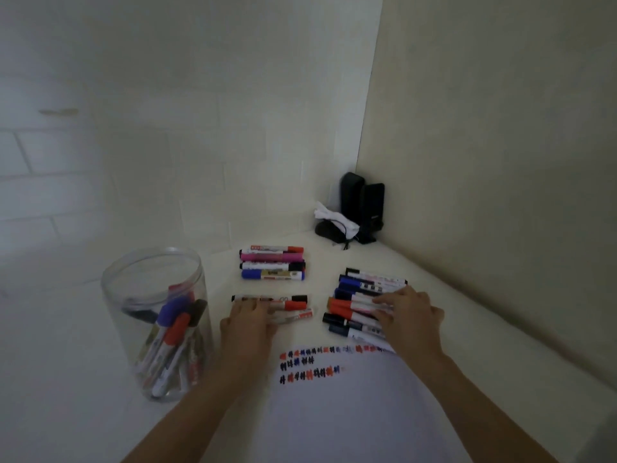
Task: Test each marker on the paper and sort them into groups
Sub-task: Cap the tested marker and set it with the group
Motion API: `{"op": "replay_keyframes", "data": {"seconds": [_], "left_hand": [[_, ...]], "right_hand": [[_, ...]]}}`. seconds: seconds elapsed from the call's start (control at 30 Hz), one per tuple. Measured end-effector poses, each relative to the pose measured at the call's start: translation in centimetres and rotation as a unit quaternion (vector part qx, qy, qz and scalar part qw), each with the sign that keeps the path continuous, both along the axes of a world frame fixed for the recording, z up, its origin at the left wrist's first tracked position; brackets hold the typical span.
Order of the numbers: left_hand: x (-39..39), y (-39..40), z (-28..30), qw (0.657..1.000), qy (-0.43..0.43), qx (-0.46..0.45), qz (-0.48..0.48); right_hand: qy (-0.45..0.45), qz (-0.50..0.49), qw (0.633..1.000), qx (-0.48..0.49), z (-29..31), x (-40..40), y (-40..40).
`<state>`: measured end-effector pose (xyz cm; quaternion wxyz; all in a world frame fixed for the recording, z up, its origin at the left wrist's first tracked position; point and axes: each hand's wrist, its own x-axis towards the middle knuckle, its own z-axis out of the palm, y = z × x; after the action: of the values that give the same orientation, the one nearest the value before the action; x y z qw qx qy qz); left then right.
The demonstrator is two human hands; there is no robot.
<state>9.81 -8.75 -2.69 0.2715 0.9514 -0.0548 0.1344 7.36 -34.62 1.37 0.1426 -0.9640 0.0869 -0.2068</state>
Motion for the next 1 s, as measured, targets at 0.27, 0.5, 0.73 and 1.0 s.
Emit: {"op": "replay_keyframes", "data": {"seconds": [0.27, 0.5, 0.73, 1.0], "left_hand": [[-4.0, -1.8, 2.3, 0.985, 0.013, -0.152, -0.077], [-9.7, -2.7, 2.2, 0.967, -0.014, -0.093, -0.238], [-11.5, -2.2, 2.0, 0.956, -0.055, -0.077, -0.278], [-12.7, -2.1, 3.4, 0.945, -0.005, -0.137, -0.296]], "right_hand": [[0.048, 0.146, 0.860, 0.487, 1.5, -6.3, 5.4], [0.048, 0.138, 0.790, 0.595, 1.2, -10.0, 7.5], [0.072, 0.135, 0.789, 0.594, 0.7, -12.4, 8.6], [0.066, 0.155, 0.790, 0.589, 0.9, -12.9, 8.2]]}}
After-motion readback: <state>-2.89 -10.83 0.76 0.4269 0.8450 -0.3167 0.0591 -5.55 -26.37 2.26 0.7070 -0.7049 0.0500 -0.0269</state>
